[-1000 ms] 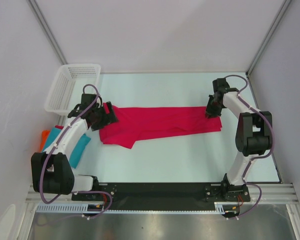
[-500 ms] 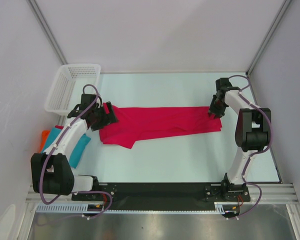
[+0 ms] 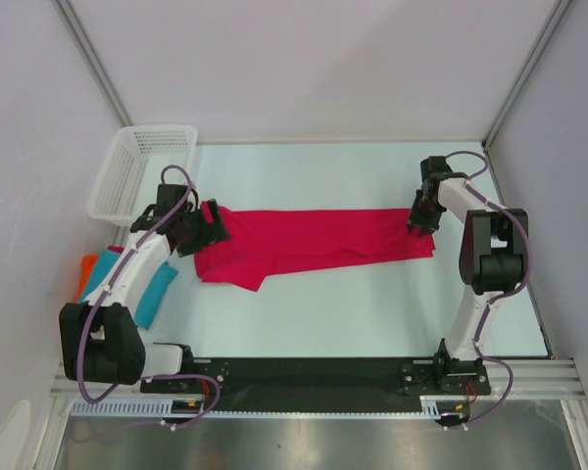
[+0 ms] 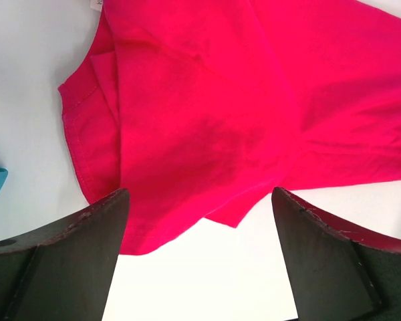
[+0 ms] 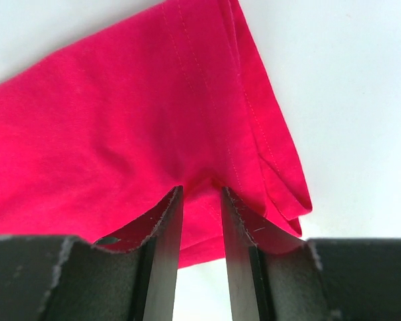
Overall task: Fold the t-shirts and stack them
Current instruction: Fold the other side of the tshirt into a rectangle
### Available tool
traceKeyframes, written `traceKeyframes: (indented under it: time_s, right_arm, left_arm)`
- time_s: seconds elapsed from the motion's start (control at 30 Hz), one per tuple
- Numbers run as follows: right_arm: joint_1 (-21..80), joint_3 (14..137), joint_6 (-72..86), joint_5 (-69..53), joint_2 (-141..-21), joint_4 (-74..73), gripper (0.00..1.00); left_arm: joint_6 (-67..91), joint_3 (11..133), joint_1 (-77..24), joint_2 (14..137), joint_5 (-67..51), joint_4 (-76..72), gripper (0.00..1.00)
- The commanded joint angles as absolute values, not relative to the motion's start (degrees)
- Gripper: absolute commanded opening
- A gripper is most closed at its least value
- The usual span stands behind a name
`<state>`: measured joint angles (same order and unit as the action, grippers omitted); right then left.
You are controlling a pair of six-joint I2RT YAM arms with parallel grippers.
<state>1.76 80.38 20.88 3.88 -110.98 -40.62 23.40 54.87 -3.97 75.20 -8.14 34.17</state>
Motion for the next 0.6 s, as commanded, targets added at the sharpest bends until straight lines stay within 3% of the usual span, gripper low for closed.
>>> traceKeyframes:
  time_s: [0.0,0.3,0.37,0.43,0.57]
  right_arm:
    - [2.02,79.45,20.92,5.27,-111.97,-39.64,0.35]
    - [2.02,78.75,20.74,5.19,-112.94,-39.29,0.33]
    - [2.11,78.40,20.57,5.01,-112.59,-39.11,0.22]
    - [2.20,78.05,20.48,4.92,-112.06,-38.94,0.00]
    - [2.20,75.85,20.39,5.10,-108.47,-38.58,0.00]
  left_arm:
    - [21.88,57.22,-3.08,72.86,-9.32,34.63,0.93]
    - [21.36,57.22,-2.02,72.16,-9.84,34.89,0.93]
    - [21.36,57.13,-1.85,72.16,-9.93,34.80,0.93]
    - [21.36,57.13,-1.76,72.07,-10.02,34.89,0.93]
    - [21.36,57.04,-1.76,72.16,-10.28,34.72,0.93]
